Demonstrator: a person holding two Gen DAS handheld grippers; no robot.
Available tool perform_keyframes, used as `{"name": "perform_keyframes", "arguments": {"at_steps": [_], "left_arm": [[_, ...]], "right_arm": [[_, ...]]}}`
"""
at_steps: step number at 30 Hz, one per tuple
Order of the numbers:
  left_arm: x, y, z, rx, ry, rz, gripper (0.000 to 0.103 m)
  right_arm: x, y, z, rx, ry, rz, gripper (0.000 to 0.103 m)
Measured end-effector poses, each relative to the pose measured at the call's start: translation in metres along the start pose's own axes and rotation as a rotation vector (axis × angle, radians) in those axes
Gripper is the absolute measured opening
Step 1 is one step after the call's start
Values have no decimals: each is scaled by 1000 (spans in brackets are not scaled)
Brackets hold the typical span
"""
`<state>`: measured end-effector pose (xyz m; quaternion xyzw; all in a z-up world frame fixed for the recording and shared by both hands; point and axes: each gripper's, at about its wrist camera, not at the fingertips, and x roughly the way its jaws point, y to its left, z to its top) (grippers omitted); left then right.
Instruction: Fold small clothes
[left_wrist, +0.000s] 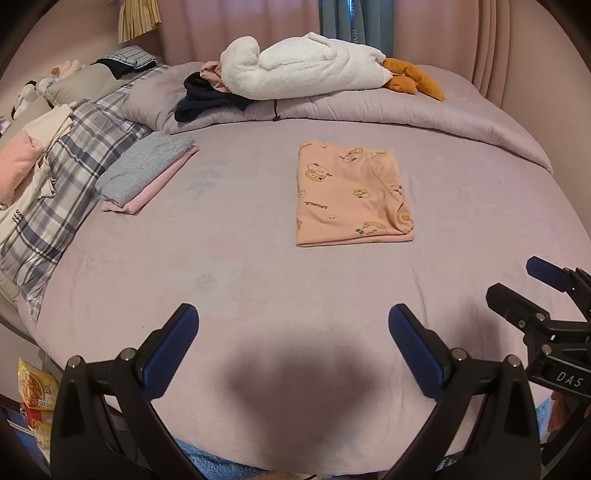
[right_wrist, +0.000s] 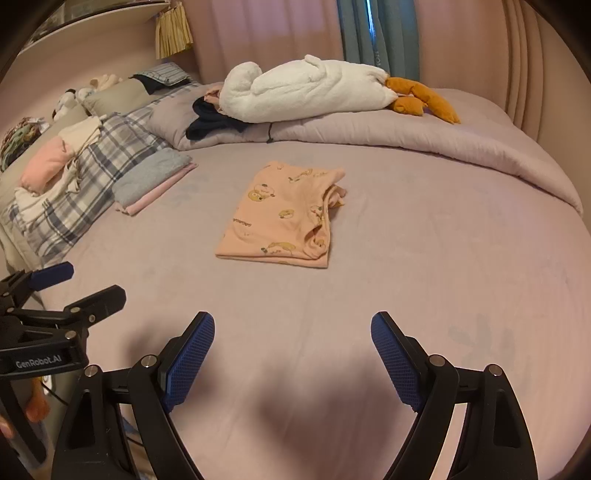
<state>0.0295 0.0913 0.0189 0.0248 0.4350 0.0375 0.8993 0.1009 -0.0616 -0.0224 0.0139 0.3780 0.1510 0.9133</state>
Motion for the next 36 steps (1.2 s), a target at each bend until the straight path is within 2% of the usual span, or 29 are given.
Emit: {"name": "perform_keyframes", "arguments": {"at_steps": [36], "left_arm": [[10, -1, 10, -12, 7, -42, 103]], "right_arm": [[7, 1, 11, -18, 24, -1, 86]]}}
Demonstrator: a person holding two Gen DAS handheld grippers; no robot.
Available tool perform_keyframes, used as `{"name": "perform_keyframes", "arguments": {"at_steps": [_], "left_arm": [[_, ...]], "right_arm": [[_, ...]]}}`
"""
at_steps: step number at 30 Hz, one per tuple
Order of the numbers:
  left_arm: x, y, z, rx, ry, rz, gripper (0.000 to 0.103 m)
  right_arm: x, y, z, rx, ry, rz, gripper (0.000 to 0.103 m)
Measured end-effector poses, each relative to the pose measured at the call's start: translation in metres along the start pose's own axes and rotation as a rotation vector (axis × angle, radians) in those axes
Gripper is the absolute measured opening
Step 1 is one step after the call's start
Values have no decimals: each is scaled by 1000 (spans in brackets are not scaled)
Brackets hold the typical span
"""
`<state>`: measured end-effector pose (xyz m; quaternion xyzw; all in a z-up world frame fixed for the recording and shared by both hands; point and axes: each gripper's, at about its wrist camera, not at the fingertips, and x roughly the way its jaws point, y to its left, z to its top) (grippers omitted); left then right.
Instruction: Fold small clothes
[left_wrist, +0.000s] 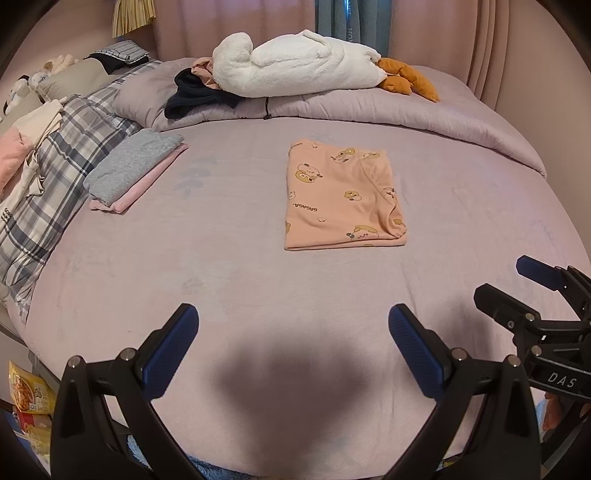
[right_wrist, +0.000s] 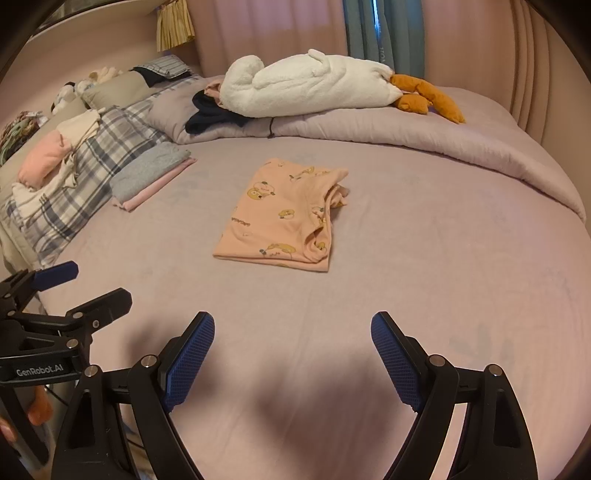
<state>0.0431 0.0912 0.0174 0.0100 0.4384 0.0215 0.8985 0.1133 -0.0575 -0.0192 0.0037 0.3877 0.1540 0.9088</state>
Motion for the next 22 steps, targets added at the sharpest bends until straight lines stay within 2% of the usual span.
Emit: {"name": "perform_keyframes", "arguments": {"at_steps": [22], "left_arm": [[1, 2, 1, -15, -3, -2, 103]], "right_arm": [[0, -1, 4, -10, -12, -5, 86]]}}
